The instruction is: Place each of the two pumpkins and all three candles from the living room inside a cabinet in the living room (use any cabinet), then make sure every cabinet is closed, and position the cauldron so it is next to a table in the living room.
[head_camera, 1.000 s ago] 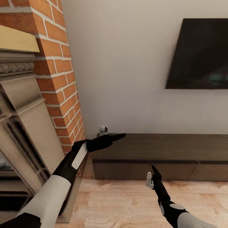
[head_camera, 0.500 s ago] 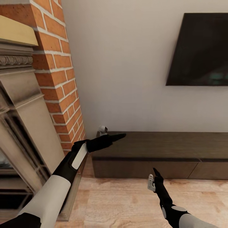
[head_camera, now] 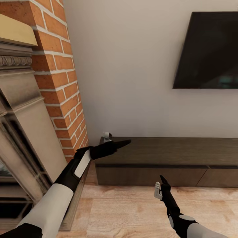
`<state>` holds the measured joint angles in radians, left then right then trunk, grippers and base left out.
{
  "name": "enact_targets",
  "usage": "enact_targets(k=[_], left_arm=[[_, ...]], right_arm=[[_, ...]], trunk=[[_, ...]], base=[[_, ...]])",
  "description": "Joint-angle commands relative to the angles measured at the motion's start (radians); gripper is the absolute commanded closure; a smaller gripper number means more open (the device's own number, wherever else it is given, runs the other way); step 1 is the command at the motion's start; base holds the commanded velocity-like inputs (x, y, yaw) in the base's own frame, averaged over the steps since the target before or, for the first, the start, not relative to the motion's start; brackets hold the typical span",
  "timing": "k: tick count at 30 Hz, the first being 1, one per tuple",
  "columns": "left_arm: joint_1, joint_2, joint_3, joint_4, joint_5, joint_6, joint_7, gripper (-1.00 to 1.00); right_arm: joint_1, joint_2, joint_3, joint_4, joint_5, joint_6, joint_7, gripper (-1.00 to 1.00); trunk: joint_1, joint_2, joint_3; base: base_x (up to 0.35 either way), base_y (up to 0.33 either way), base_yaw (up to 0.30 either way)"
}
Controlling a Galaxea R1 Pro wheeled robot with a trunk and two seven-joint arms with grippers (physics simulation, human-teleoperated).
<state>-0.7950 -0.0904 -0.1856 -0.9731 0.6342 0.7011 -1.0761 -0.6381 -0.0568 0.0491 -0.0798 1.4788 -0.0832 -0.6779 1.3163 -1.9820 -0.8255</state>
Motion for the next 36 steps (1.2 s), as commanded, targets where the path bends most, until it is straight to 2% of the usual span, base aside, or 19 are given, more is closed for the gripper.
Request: enact_targets(k=[1, 14, 27, 32, 36], left_arm=[[0.0, 0.0, 0.0, -0.001, 0.0, 0.0, 0.0, -1.0], [0.0, -0.001, 0.0, 0.002, 0.0, -0.001, -0.001, -1.0], [0.002, 0.0, 0.0, 0.007, 0.001, -0.002, -0.001, -1.0], [0.002, 0.0, 0.0, 0.007, 0.001, -0.002, -0.002, -1.0], [0.002, 0.0, 0.0, 0.007, 0.001, -0.002, -0.001, -1.0]], right_arm=[[0.0, 0.0, 0.0, 0.0, 0.0, 0.0, 0.0, -1.0], [0.0, -0.006, 0.0, -0.002, 0.001, 0.0, -0.005, -1.0], [0.0, -0.001, 0.004, 0.003, 0.003, -0.002, -0.005, -1.0], [0.0, 0.0, 0.005, 0.002, 0.003, -0.067, -0.011, -1.0], [0.0, 0.001, 0.006, 0.001, 0.003, -0.083, -0.015, -1.0]], trunk=[[0.0, 0.0, 0.0], [0.0, 0.0, 0.0], [0.0, 0.0, 0.0], [0.0, 0.0, 0.0], [0.0, 0.0, 0.0]], base=[[0.103, -0.2, 0.0], [0.164, -0.241, 0.0], [0.036, -0.015, 0.0], [0.282, 0.0, 0.0], [0.286, 0.0, 0.0]])
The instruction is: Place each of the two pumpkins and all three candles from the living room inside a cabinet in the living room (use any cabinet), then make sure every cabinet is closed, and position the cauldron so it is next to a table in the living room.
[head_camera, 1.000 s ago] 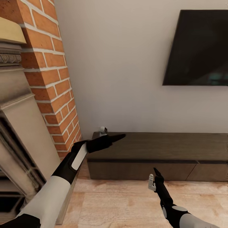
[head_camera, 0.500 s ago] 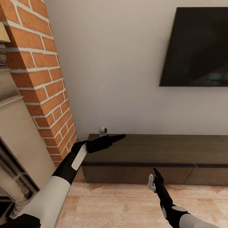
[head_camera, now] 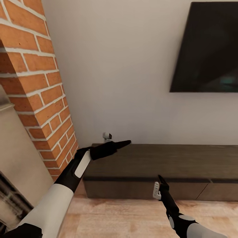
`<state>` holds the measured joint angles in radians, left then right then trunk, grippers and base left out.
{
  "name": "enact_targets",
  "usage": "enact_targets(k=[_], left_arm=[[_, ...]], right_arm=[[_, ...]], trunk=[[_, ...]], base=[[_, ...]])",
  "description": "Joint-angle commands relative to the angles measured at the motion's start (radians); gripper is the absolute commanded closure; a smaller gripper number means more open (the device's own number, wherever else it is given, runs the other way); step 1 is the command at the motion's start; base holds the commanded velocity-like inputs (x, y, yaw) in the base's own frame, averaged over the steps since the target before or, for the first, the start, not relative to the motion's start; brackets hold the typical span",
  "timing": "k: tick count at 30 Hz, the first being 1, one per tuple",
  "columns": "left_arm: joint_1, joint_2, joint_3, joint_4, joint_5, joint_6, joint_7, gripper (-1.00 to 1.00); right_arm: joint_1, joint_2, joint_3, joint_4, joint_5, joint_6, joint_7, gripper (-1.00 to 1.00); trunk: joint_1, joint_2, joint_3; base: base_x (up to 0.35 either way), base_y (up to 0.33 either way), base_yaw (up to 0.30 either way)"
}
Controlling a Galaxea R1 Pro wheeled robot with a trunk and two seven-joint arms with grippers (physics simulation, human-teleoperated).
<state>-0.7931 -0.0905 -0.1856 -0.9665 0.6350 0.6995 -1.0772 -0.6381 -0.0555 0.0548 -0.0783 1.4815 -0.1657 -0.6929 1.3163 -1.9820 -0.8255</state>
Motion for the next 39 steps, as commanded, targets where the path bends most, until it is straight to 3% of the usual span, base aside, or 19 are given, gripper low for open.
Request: enact_targets(k=[1, 19, 35, 39], left_arm=[[0.0, 0.0, 0.0, 0.0, 0.0, -0.001, 0.0, -1.0], [0.001, 0.0, 0.0, 0.0, 0.0, -0.003, 0.0, -1.0], [0.002, -0.002, 0.0, -0.003, 0.0, -0.003, 0.0, -1.0], [0.002, -0.002, 0.0, -0.003, 0.0, -0.003, 0.0, -1.0]], right_arm=[[0.0, 0.0, 0.0, 0.0, 0.0, 0.001, 0.0, -1.0], [0.0, -0.002, 0.002, 0.005, 0.001, -0.002, -0.001, -1.0], [0.0, 0.002, -0.004, -0.001, -0.001, 0.005, -0.005, -1.0], [0.0, 0.0, -0.004, -0.002, -0.002, 0.015, -0.033, -1.0]], trunk=[[0.0, 0.0, 0.0], [0.0, 0.0, 0.0], [0.061, -0.112, -0.05], [0.077, -0.14, -0.063]], base=[[0.134, 0.0, 0.0], [0.014, 0.0, 0.0], [0.0, 0.0, 0.0], [0.0, 0.0, 0.0]])
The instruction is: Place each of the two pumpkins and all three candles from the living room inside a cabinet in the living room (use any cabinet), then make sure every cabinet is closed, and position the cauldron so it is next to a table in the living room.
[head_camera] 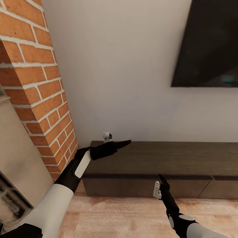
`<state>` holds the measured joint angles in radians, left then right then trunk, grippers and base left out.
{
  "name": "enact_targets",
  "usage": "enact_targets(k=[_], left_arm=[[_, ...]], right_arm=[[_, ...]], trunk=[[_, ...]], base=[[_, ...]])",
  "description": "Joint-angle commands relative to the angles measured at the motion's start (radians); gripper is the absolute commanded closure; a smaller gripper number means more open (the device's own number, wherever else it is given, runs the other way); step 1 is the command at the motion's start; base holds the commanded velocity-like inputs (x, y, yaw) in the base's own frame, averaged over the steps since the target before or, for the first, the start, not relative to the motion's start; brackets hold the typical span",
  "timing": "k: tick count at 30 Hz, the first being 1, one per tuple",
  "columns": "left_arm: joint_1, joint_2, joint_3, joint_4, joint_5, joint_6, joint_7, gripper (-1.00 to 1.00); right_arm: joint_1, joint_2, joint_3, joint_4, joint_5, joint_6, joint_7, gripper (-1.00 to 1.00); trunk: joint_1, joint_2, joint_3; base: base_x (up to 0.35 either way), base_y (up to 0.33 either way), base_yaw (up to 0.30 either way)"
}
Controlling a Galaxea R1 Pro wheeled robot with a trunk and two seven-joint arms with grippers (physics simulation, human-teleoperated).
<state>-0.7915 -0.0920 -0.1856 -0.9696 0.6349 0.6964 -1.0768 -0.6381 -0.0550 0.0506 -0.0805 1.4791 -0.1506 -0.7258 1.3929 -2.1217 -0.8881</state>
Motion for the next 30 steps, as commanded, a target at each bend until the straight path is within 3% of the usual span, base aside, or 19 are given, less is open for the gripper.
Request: enact_targets(k=[1, 17, 30], left_arm=[[0.0, 0.0, 0.0, 0.0, 0.0, 0.0, 0.0, -1.0], [0.0, 0.0, 0.0, -0.001, 0.0, 0.0, 0.0, -1.0], [0.0, 0.0, 0.0, 0.0, 0.0, 0.001, 0.0, -1.0]], right_arm=[[0.0, 0.0, -0.001, 0.0, 0.0, 0.001, -0.028, -1.0], [0.001, -0.001, 0.0, 0.004, 0.001, 0.002, -0.232, -1.0], [0.003, 0.002, -0.001, 0.014, 0.0, 0.002, -0.235, -1.0]], trunk=[[0.004, -0.007, -0.003], [0.065, -0.119, -0.053], [0.115, -0.21, -0.094]], base=[[0.0, 0.0, 0.0], [0.0, 0.0, 0.0], [0.0, 0.0, 0.0]])
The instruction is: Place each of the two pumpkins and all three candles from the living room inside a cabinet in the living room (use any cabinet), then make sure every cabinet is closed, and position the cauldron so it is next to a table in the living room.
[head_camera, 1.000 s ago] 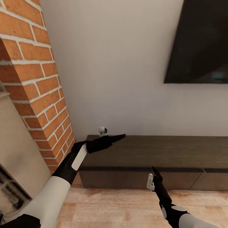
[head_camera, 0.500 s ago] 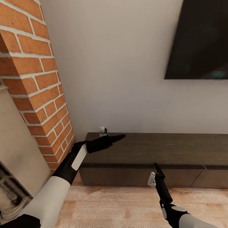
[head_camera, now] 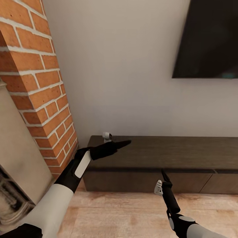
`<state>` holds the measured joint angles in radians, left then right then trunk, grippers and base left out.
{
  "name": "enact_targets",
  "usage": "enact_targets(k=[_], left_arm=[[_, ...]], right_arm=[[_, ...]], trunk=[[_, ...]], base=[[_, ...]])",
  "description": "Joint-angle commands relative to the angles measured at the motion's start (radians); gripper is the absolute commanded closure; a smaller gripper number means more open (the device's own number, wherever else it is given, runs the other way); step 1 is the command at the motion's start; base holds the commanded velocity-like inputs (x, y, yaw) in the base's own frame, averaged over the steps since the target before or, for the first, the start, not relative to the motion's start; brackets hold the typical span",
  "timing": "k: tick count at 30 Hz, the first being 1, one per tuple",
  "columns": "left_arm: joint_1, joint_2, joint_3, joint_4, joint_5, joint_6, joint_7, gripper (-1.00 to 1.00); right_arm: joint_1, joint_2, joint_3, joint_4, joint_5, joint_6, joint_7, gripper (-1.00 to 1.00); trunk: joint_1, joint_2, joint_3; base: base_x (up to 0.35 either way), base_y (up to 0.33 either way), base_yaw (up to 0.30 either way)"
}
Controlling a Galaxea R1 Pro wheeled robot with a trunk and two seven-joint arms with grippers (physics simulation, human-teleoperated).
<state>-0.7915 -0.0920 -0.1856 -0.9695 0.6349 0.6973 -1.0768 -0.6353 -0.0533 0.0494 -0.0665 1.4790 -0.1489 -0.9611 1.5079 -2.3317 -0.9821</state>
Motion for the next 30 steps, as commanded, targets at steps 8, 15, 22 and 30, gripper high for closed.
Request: enact_targets(k=[8, 15, 22, 30], left_arm=[[0.0, 0.0, 0.0, 0.0, 0.0, 0.0, 0.0, -1.0], [0.0, -0.001, 0.0, -0.002, 0.0, 0.001, 0.0, -1.0], [0.0, -0.002, 0.0, -0.003, 0.0, 0.001, 0.0, -1.0], [0.0, -0.002, 0.0, -0.003, 0.0, 0.001, 0.0, -1.0]], right_arm=[[-0.002, 0.004, 0.0, -0.005, -0.103, 0.012, 0.072, -1.0], [-0.036, 0.06, 0.007, -0.007, -0.107, 0.135, 0.084, -1.0], [-0.058, 0.079, 0.029, -0.006, -0.103, 0.143, 0.128, -1.0], [-0.06, 0.086, 0.097, -0.005, -0.106, 0.137, 0.132, -1.0]], trunk=[[0.031, -0.056, -0.025], [0.058, -0.105, -0.047], [0.084, -0.154, -0.069], [0.095, -0.17, -0.098]], base=[[0.0, 0.0, 0.0], [0.0, 0.0, 0.0], [0.0, 0.0, 0.0], [0.0, 0.0, 0.0]])
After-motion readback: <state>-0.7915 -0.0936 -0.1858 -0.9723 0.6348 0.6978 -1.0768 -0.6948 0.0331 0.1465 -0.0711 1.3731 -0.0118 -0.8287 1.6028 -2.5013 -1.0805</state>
